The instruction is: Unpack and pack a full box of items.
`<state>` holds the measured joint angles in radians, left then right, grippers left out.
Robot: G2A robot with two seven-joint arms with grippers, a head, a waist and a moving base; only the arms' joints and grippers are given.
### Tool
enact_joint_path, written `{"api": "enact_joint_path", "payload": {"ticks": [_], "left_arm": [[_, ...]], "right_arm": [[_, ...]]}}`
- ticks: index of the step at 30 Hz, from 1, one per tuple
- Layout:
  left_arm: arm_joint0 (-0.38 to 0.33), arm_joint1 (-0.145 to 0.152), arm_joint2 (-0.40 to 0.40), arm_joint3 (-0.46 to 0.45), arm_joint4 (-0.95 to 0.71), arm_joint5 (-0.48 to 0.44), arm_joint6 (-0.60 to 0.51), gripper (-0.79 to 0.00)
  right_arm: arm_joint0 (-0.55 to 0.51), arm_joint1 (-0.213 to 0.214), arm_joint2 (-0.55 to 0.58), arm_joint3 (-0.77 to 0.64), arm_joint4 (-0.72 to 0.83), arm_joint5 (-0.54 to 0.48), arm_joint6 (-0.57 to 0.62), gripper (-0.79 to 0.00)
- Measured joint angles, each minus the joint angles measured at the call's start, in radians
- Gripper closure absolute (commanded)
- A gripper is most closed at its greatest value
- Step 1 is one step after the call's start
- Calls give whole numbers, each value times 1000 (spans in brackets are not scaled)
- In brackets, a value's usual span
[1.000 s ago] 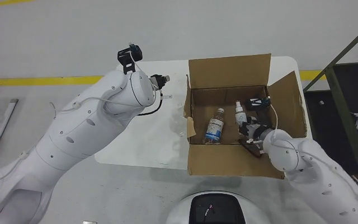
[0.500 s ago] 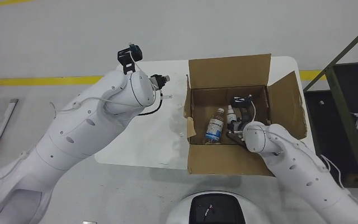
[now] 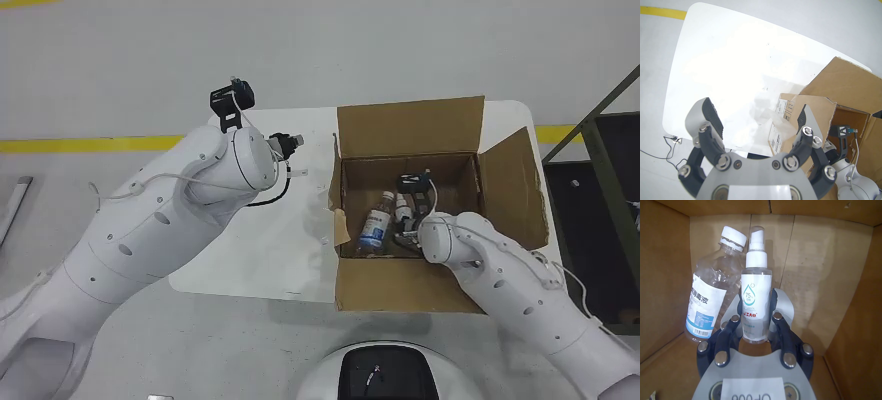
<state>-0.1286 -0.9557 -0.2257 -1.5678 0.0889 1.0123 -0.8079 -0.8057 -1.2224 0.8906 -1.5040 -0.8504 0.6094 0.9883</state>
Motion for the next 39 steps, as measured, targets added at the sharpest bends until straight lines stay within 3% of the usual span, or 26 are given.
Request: {"api": "enact_joint_path", "payload": {"ticks": [14, 18, 23, 24, 29, 37, 39], "left_arm": [[0, 0, 0, 0, 0, 0, 0, -785], [0, 0, 0, 0, 0, 0, 0, -785], [0, 0, 0, 0, 0, 0, 0, -785], [0, 0, 0, 0, 0, 0, 0, -785], [0, 0, 0, 0, 0, 0, 0, -785], [0, 0, 0, 0, 0, 0, 0, -785], [0, 0, 0, 0, 0, 0, 0, -785]], "right_arm": [[-44, 3, 55, -82, -38, -17, 12, -292], [-99, 23, 138, -219, -61, -28, 16, -280], [-233, 58, 335, -472, -55, -90, 19, -237], [-257, 63, 372, -491, -48, -105, 33, 0], [-293, 74, 468, -443, 37, -208, 81, 0], [-267, 55, 367, -340, 61, -154, 12, -3], [-243, 46, 321, -308, 52, -132, -13, -80]]}}
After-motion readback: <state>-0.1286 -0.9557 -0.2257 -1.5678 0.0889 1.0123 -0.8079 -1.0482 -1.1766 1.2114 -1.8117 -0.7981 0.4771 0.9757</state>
